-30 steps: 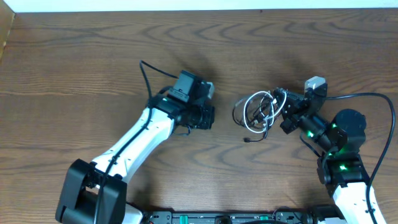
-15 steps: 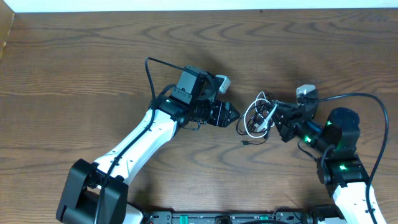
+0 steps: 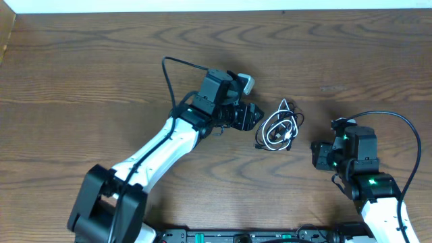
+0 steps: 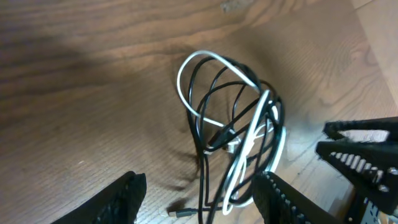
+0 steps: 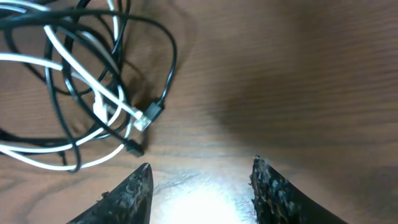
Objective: Untangle cables
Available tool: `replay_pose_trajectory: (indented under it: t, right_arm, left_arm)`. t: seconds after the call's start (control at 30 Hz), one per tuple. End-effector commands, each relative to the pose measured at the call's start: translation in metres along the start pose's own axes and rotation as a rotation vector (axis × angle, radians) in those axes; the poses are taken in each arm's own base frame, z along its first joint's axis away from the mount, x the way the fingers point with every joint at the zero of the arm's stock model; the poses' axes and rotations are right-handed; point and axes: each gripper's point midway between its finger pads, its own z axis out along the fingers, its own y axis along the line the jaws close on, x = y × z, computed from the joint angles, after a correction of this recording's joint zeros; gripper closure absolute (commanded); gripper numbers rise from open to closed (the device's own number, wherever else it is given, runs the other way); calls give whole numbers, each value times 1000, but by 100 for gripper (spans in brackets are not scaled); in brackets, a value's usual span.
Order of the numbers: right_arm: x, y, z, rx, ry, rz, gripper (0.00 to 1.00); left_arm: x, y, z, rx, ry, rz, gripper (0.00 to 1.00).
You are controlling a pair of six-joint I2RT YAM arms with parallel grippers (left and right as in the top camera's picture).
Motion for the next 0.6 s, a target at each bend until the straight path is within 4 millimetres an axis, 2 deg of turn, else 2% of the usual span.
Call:
replay_pose_trajectory:
  t: [0.0,0.13,0.3,0.4,0.43,0.5,0.53,0.57]
  right_arm:
    - [-5,-5,-2,35,-23,2,50]
    - [-5,-5,-2,34,-22,2,46]
    - [-8,-1,-2,11,-33,1,41]
    - [-13,12,-2,-56,-46,-4,38]
    - [-15,17,-3,-85,-54,-7,39]
    - [-18,24,-4,-122,-65,-11,41]
    - [-20,26,-4,-136,-70,-13,41]
    - [-21,30,-5,-155,-73,-15,40]
  left_arm:
    - [6,1,16,-3,22,-18,40]
    - [19,-21,35,74,60,21,35]
    - [37,-33,51,93,109,44,34]
    - [43,-35,56,97,127,48,37]
    - [44,-36,56,98,128,49,53]
    - [42,-38,55,111,125,51,76]
    - [40,-42,52,136,121,50,87]
    - [36,-51,46,198,119,46,92]
